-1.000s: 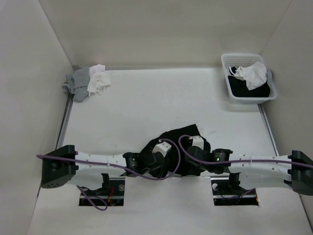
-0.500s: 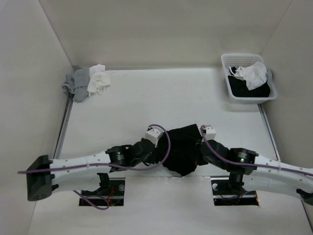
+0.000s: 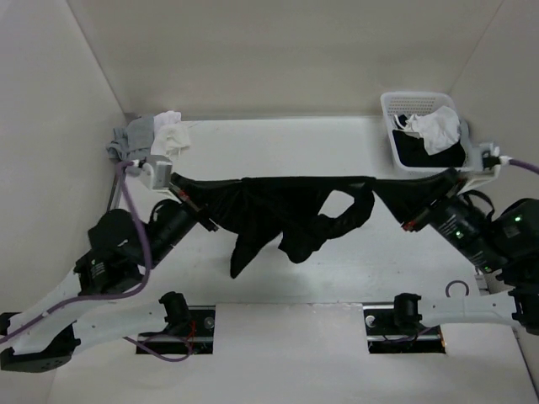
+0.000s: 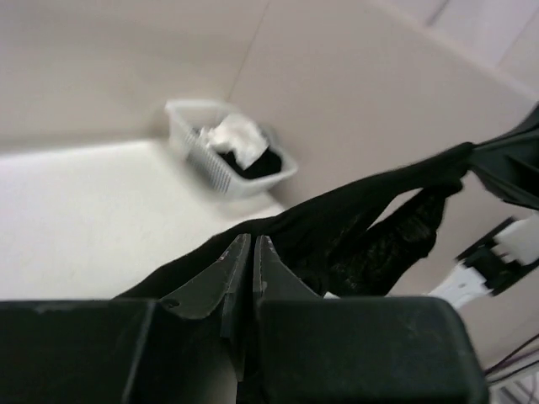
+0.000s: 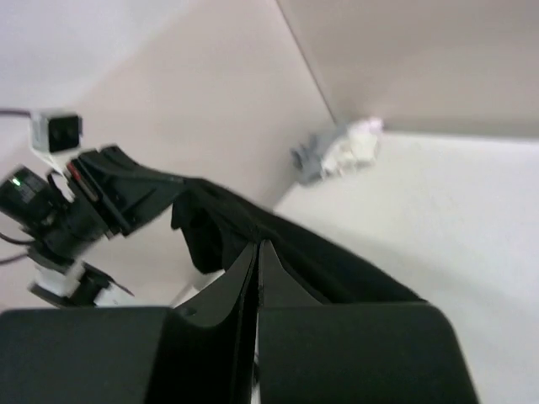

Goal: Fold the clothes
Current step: Flatten the tank top out

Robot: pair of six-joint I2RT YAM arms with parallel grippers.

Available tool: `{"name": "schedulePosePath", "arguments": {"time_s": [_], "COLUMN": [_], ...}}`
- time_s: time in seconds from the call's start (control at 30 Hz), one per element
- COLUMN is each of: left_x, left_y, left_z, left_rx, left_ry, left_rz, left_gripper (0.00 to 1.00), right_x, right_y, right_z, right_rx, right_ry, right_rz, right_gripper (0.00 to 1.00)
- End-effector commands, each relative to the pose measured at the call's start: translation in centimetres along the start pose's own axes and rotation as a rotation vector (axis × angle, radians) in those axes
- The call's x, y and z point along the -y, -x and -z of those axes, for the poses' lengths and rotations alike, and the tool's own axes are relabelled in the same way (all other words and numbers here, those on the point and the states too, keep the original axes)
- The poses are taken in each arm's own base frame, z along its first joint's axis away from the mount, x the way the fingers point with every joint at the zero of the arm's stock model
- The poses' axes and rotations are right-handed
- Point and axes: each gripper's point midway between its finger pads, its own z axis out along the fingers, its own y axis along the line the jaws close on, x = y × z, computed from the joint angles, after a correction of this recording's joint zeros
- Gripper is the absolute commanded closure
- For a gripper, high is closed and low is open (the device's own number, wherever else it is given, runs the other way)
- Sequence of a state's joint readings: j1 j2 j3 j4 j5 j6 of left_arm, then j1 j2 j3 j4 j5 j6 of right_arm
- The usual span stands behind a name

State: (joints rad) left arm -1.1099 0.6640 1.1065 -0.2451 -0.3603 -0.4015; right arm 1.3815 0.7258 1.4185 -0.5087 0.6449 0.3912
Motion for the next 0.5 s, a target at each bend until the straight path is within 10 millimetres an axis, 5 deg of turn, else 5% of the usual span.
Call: {"name": "schedulePosePath", "arguments": {"time_s": [0.0,0.1,0.27,0.37,0.47], "left_x": [3.1,3.9,1.4,-1.4,-6.7], "left_y": [7.2,7.5,5.1,2.3,-1.4], "left_z": [1.0,0.6,-2.3,-4.6,-7.2], "left_rx": [0.18,0.189,0.183,0.169,0.133], "left_ry": [-0.093,-0.108,0.019,0.106,0.248], "left_rz": [0.002,-0.008,-0.064,-0.083,-0.088], "left_gripper": [0.99,0.99,0.98,0.96,0.91], "right_x": [-3.3,-4.1,-3.5,-0.7,5.7], "right_y": [6.5,7.7,6.7,4.3,2.0], "right_z": [-0.8,-1.6,-5.9,-10.3,-16.6], "right_rx": [0.159,0.187,0.205,0.151,0.071], "right_ry": [0.077,0.077,0.003,-0.037,-0.083], "right_rz": [0.056,0.094,0.167,0.176,0.119], "right_gripper": [0.98,0.97,0.97,0.97,0.97]}}
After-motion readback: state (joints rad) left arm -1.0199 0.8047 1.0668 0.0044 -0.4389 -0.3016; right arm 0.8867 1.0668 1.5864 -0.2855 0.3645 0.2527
